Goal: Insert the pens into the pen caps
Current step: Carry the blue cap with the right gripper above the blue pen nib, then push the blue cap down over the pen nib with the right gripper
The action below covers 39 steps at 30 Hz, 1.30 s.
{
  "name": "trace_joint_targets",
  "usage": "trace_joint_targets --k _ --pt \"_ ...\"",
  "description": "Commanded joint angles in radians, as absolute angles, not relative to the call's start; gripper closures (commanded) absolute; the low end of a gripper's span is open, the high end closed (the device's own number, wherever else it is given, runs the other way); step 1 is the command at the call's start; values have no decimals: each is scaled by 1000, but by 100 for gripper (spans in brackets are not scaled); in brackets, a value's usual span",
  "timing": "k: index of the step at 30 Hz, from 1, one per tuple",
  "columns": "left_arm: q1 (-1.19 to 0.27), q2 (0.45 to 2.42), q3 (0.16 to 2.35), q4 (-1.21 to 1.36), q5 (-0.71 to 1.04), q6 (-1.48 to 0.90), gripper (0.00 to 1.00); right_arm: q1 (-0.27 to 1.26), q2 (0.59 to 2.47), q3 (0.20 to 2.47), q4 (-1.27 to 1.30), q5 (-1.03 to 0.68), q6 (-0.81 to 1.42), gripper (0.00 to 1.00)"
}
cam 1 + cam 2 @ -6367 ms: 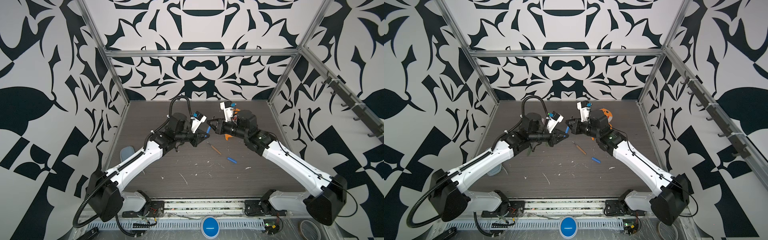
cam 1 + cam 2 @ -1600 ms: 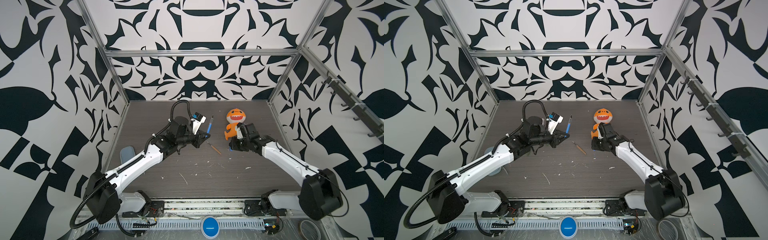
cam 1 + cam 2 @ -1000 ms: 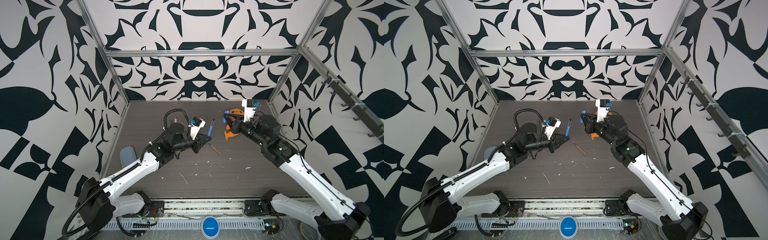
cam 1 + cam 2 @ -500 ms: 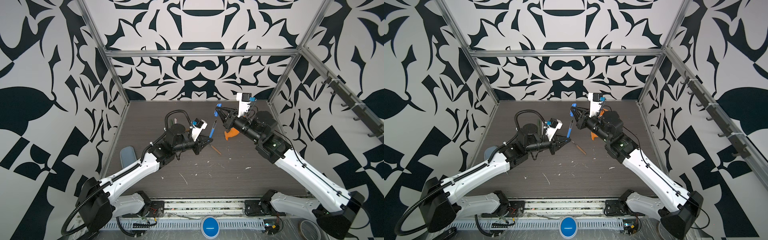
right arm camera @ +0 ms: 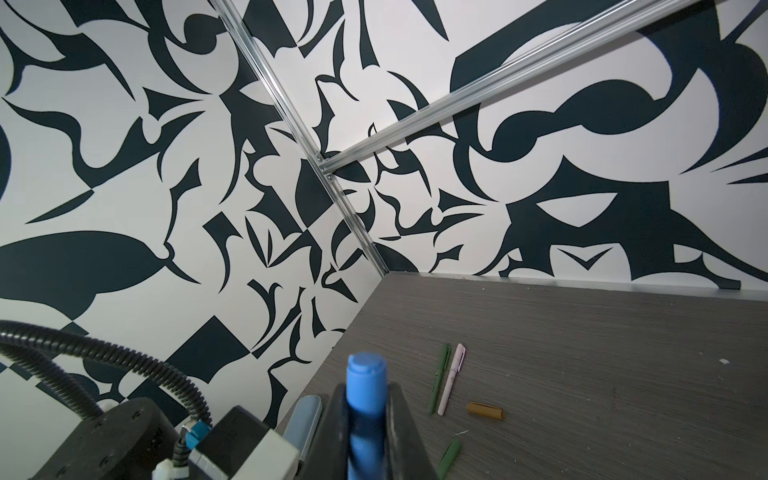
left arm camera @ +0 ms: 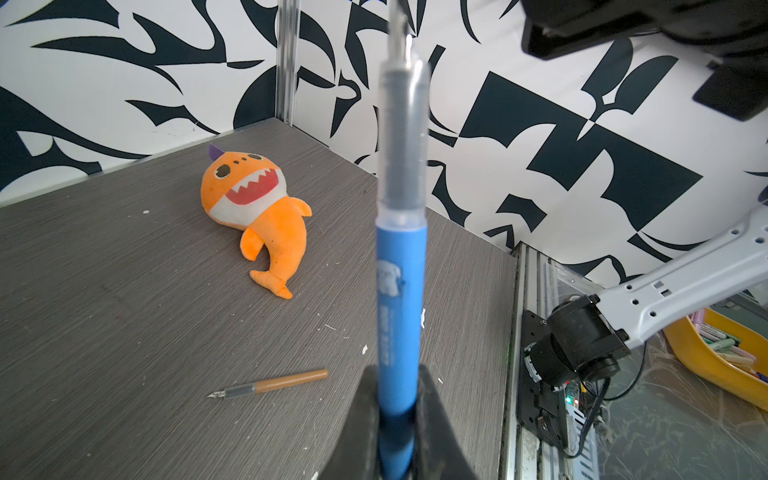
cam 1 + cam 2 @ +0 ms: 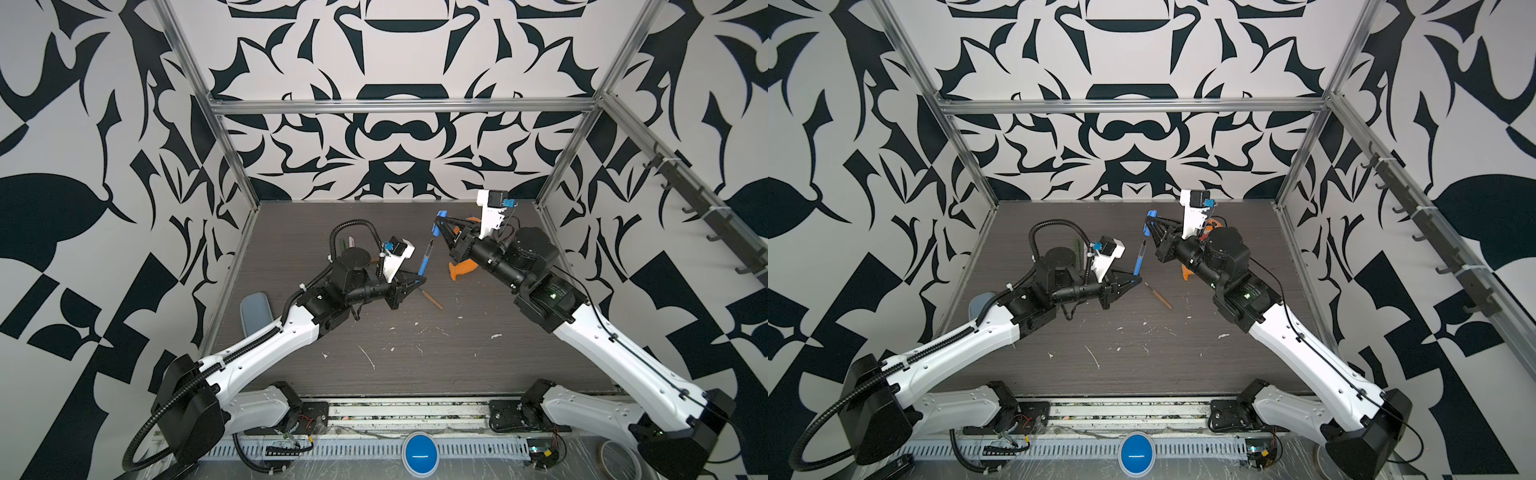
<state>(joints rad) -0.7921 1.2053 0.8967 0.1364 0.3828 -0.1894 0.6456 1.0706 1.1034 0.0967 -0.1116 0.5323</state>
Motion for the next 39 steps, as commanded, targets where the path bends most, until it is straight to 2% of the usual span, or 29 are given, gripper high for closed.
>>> trace_joint_targets --k 1,39 --pt "-796 1187 910 141 388 -183 100 648 1062 1104 135 -119 544 90" --pt "-798 1164 887 176 334 -228 100 699 1083 1008 137 -168 609 90"
